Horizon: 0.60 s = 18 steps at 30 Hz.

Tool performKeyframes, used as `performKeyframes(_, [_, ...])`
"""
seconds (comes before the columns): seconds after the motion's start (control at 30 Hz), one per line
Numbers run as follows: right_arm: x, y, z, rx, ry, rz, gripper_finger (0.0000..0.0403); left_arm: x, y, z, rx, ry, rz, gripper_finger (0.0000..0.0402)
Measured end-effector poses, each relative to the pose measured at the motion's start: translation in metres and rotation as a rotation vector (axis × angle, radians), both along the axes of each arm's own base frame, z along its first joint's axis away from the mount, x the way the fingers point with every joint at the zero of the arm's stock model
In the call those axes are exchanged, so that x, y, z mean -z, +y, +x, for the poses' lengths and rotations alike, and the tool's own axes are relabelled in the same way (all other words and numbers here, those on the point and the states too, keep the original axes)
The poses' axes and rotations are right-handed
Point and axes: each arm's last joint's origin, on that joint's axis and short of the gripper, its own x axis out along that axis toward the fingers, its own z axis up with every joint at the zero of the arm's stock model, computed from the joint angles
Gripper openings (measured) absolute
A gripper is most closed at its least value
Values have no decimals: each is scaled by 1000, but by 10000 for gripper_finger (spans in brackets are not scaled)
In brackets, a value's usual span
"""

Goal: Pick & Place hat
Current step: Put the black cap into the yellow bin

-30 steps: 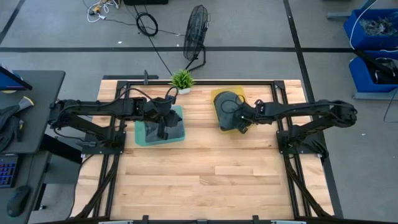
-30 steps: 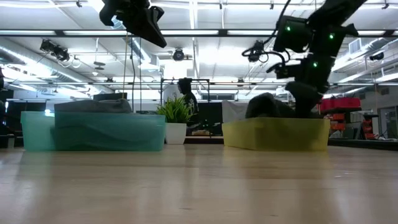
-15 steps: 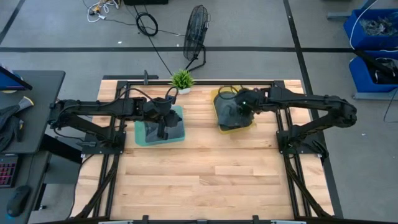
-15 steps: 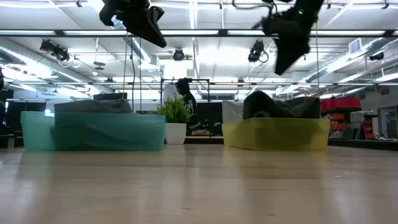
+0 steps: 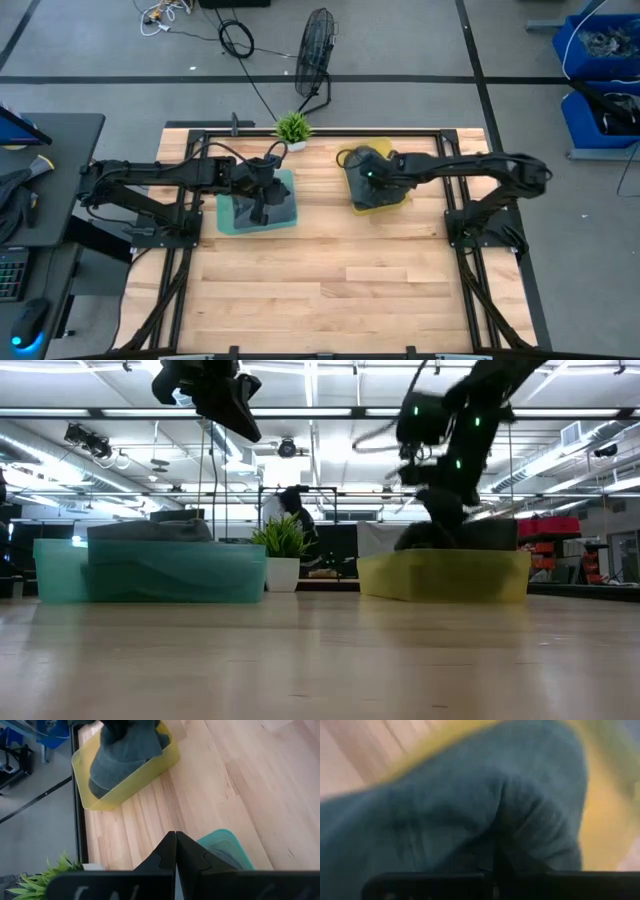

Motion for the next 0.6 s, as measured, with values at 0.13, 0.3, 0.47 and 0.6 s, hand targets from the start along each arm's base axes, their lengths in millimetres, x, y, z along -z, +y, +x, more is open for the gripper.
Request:
performKeyframes(0.13, [37,-5,0,21,95,20,5,0,0,0,0,-2,0,7])
performKeyframes(0.3, [56,-11,11,23,22,19,2,0,0,0,0,-7,0,7])
performKeyframes(0.47, [60,-15,26,-2,-103,42,2,0,0,0,-1,-7,0,7])
performKeyframes(0.6, [57,-16,23,-7,-85,10,1,0,0,0,-1,-7,0,7])
